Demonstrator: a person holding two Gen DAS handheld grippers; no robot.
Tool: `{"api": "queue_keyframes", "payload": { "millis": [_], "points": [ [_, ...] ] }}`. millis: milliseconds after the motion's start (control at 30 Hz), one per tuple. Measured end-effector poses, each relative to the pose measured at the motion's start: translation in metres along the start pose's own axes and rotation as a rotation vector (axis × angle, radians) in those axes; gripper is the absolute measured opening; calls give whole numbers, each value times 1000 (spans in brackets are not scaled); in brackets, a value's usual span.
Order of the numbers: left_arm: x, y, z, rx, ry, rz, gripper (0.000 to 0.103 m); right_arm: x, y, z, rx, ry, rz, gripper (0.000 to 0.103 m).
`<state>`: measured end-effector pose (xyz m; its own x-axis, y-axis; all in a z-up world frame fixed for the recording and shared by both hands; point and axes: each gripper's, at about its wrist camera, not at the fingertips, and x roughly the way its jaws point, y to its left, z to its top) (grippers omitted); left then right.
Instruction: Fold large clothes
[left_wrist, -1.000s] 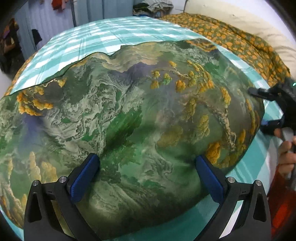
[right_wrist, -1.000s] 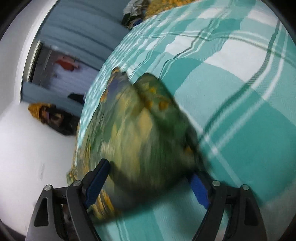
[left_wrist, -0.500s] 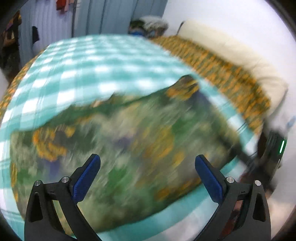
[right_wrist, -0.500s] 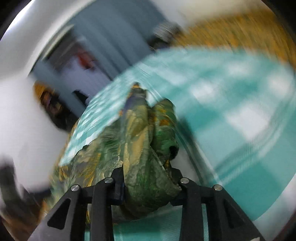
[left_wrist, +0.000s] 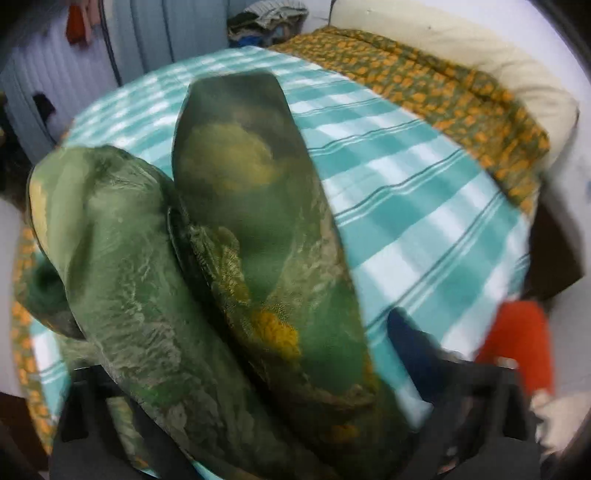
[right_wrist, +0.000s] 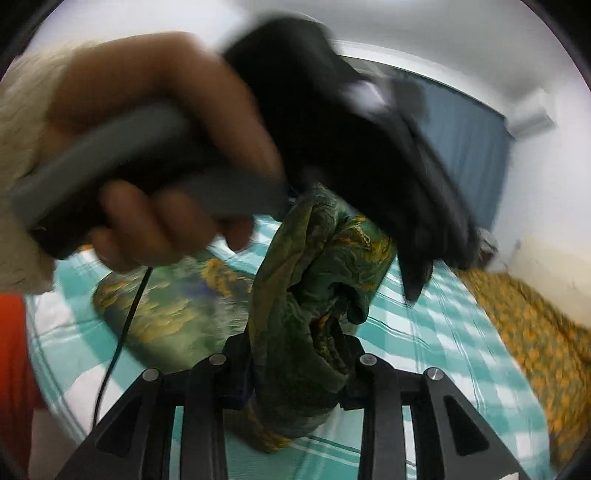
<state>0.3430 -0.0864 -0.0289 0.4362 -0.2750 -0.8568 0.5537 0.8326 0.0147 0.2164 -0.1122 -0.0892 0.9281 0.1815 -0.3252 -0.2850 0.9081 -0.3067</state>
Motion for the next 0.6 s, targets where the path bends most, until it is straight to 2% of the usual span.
{"api": "queue_keyframes", "payload": {
  "millis": [67, 100, 167, 233, 300, 400, 467, 500, 533, 600],
  "points": [
    [2, 14, -6, -37, -6, -64, 37, 5, 0, 0, 2, 18, 20, 33],
    [0, 24, -10, -65, -16, -92, 35, 7, -2, -1, 16, 33, 49, 36],
    [-7, 44, -14, -93, -33, -106, 32, 6, -15, 0, 68, 33, 108, 48],
    [-16, 69, -19, -131, -46, -118, 32, -1, -26, 2, 138, 23, 192, 66],
    [-26, 104, -27, -181, -58, -129, 32, -5, -42, 2, 232, 13, 249, 66],
    [-34, 147, -44, -241, -64, -126, 32, 4, -72, -1, 386, 54, 290, 66],
    [-37, 173, -58, -290, -62, -122, 32, 22, -85, -4, 458, 105, 313, 51],
    [-37, 185, -64, -309, -58, -115, 32, 29, -88, -5, 473, 132, 314, 29],
    [-37, 195, -71, -328, -55, -103, 32, 43, -91, -6, 489, 176, 316, 19],
    [-32, 212, -86, -371, -45, -91, 32, 65, -92, -7, 510, 219, 349, 18]
  ]
}}
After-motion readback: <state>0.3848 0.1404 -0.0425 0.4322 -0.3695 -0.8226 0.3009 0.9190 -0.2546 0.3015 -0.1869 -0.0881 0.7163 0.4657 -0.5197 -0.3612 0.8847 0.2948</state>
